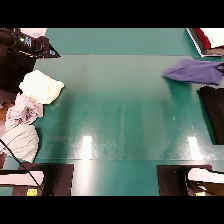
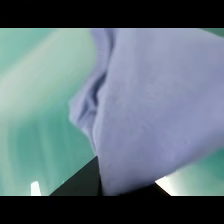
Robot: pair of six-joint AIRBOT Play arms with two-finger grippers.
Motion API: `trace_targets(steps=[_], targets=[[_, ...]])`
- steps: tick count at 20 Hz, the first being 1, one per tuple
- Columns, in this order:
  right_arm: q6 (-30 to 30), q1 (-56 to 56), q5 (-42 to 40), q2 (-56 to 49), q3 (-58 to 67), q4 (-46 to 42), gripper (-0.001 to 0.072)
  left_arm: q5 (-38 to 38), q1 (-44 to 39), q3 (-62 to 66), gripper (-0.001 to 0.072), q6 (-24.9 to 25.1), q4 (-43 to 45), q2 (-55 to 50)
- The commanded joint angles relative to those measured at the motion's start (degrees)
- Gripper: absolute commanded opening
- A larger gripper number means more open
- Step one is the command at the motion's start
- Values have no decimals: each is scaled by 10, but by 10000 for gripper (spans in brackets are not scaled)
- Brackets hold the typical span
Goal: Fold the shirts.
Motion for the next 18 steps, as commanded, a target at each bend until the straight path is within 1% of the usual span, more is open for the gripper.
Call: trace_targets(steps=[1, 3, 6, 10, 14, 18], targets=[[12, -110, -66, 47, -53, -2, 15, 2, 0, 0, 25, 0, -11, 0], [12, -137, -64, 47, -53, -2, 15, 6, 0, 0, 25, 0, -12, 0], [11, -147, -57, 47, -41, -3, 15, 12, 0, 0, 25, 0, -15, 0], [1, -147, -13, 47, 10, 0, 15, 12, 0, 0, 25, 0, -16, 0], [-14, -147, 63, 64, 70, -4, 15, 10, 0, 0, 25, 0, -15, 0], [-14, -160, 91, 95, 72, -5, 15, 10, 0, 0, 25, 1, -15, 0]])
